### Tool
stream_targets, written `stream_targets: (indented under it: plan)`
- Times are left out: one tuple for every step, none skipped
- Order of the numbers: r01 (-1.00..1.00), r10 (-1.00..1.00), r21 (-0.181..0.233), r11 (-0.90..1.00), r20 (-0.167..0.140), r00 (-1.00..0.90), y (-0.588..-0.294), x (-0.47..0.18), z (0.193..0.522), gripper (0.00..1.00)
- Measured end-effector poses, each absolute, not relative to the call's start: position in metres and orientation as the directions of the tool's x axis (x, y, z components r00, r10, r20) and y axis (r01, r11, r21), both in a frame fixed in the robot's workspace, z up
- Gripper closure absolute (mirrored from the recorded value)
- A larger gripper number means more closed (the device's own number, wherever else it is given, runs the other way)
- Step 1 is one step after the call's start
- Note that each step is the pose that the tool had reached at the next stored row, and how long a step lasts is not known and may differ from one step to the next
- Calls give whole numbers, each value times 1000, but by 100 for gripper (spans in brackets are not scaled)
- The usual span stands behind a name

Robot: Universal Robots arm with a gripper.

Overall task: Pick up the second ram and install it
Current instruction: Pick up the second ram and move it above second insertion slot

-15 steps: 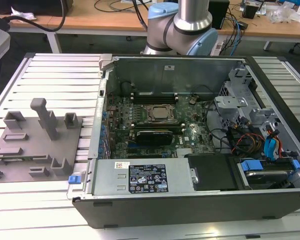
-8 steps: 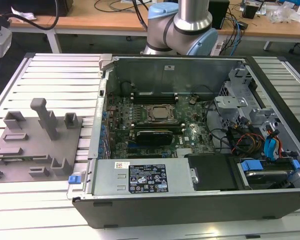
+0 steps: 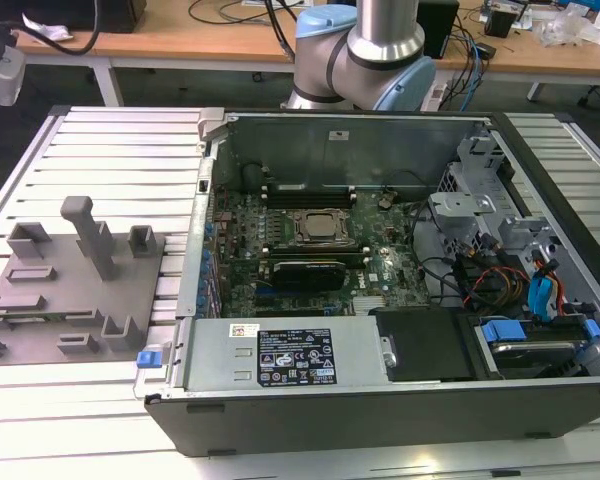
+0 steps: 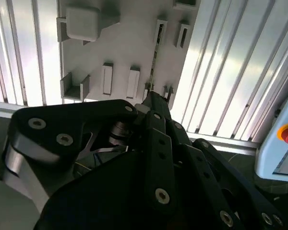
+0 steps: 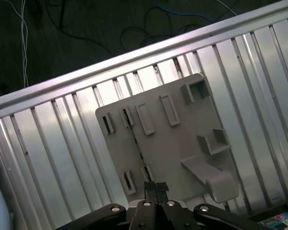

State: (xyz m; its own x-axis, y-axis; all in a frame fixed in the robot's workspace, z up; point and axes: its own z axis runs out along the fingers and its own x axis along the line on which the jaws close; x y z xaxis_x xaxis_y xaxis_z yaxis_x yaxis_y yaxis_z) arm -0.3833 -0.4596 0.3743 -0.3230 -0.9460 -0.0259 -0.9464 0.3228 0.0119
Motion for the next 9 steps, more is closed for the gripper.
stream_targets:
  plan:
    - [-949,-949,12,315,-26,-315,-460,-383,374,89]
    - [-954,-953,12,301,-26,-301,-460,-383,374,89]
    - [-957,-956,12,291,-26,-292,-460,-383,374,89]
    - [-960,-959,12,281,-26,-281,-460,-383,374,89]
    - [-965,-965,12,261,-26,-261,-460,-383,374,89]
    - [-970,-969,12,244,-26,-245,-460,-383,374,89]
    - [-976,-975,12,219,-26,-219,-460,-383,374,89]
    - [-978,-978,12,209,-26,-209,-460,-383,374,89]
    - [-980,-979,12,200,-26,-200,-460,-383,374,89]
